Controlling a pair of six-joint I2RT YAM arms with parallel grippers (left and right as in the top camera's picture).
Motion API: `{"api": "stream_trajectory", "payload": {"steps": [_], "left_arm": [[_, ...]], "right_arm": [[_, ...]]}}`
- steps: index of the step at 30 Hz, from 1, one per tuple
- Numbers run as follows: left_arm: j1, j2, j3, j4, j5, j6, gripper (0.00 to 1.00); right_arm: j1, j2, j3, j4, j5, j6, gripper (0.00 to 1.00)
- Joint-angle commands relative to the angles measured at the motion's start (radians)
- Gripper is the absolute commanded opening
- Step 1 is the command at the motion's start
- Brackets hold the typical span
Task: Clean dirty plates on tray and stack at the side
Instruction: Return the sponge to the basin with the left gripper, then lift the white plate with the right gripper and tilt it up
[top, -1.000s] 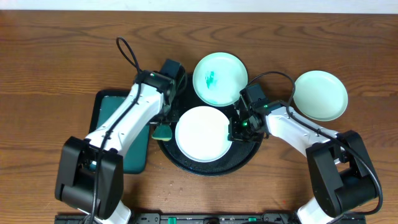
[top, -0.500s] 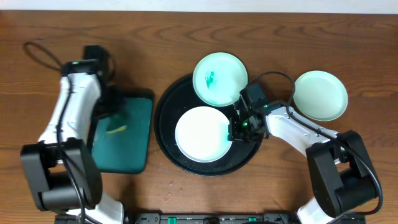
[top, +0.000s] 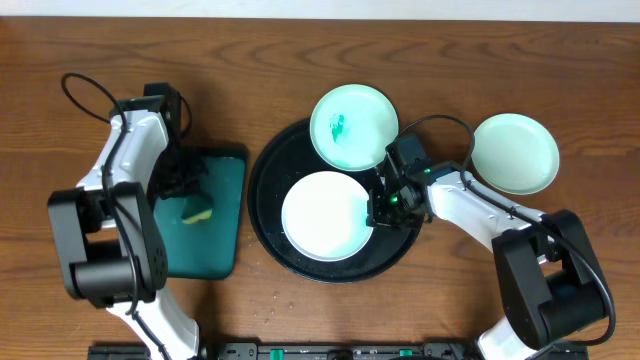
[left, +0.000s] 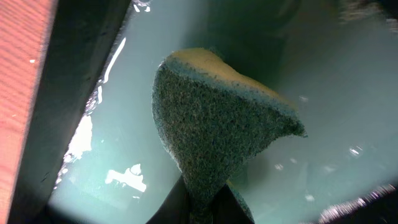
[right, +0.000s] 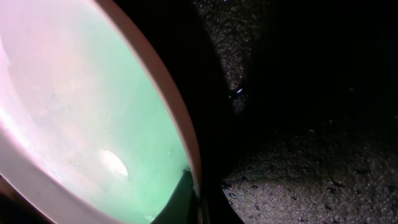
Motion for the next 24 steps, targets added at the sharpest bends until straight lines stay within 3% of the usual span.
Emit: {"api": "stream_trajectory", "payload": {"steps": [1,4,5,7,9,10,17,22,24], "left_arm": [[0.002,0.034,0.003,0.001,0.005,0.017,0.08],[0.002,0.045,0.003,0.002,0.005,0.017,0.08],[0.002,0.046,0.003,0.002,0.005,0.017,0.17],[0.002,0.046,0.003,0.001,0.005,0.017,0.46],[0.002,0.046,0.003,0.001,0.011,0.017,0.66],[0.001,0.046,0.003,0.000,0.017,0.017,0.70],[-0.019,-0.035,0.003,-0.007,0.039,0.017,0.71],[-0.069,-0.229,0.003,-0.020,0.039,0.017,0.72],[-0.095,-0.317,0.003,-0.030,0.039,0.017,0.78]], "right_arm": [[-0.002,0.059,-0.062,-0.042,0.139,-0.023,0.01],[-0.002,0.059,-0.062,-0.042,0.139,-0.023,0.01],[-0.002,0.059,-0.062,-0.042,0.139,-0.024,0.01],[-0.002,0.059,-0.062,-0.042,0.139,-0.031,0.01],[-0.002,0.059,-0.062,-0.042,0.139,-0.031,0.01],[-0.002,0.059,-0.062,-0.042,0.139,-0.031,0.01],[-0.002,0.059,-0.062,-0.043,0.130,-0.035,0.01],[-0.002,0.055,-0.061,-0.042,0.112,-0.038,0.01],[-0.002,0.048,-0.061,-0.043,0.105,-0.038,0.01]]}}
